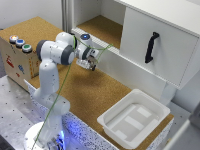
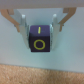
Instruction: Place the purple block inside the left cabinet
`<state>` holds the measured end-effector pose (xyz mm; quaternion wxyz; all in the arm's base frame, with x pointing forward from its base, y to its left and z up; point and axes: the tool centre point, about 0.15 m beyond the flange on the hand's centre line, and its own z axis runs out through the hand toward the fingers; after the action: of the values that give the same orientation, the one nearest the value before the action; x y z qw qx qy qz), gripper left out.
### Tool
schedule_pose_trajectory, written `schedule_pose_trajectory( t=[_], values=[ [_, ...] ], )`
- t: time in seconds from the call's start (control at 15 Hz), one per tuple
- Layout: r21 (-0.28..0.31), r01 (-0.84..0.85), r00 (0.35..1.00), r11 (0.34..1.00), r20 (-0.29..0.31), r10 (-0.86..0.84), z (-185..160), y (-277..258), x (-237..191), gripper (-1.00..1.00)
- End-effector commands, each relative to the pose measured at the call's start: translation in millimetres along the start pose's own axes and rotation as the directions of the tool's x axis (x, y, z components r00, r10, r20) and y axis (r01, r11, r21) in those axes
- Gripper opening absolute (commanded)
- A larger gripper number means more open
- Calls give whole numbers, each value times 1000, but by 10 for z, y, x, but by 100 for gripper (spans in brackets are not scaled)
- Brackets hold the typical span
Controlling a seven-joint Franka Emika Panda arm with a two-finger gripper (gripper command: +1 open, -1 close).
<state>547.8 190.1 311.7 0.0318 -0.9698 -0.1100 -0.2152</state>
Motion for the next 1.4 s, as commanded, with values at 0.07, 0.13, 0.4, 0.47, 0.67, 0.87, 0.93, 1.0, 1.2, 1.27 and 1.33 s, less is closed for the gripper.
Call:
schedule_pose_trajectory(
  t=[0.07, 0.13, 0.4, 0.47, 0.67, 0.87, 0.93, 1.0, 1.2, 1.27, 1.33],
  values=[
    [-214, -50, 997, 976, -65, 37, -1431, -128, -49, -100],
    [-217, -64, 994, 974, -97, 44, -1571, -134, -1, -100],
    [-208, -83, 983, 975, -180, 46, -1889, -93, 235, -100],
    [-206, -82, 980, 975, -193, 41, -1890, -74, 312, -100],
    [-206, -92, 968, 974, -247, 39, -1830, 66, 635, -100],
    [-215, -77, 961, 974, -277, 14, -1755, 165, 1013, -100],
    [-213, -68, 961, 975, -275, 7, -1700, 195, 1135, -100],
    [-212, -62, 964, 975, -264, 4, -1604, 236, 1265, -100],
    [-195, -78, 972, 978, -231, 31, -1196, 343, 1503, -100],
    [-180, -86, 974, 980, -222, 44, -1080, 370, 1568, -100],
    [-174, -88, 974, 981, -222, 48, -995, 389, 1653, -100]
  ],
)
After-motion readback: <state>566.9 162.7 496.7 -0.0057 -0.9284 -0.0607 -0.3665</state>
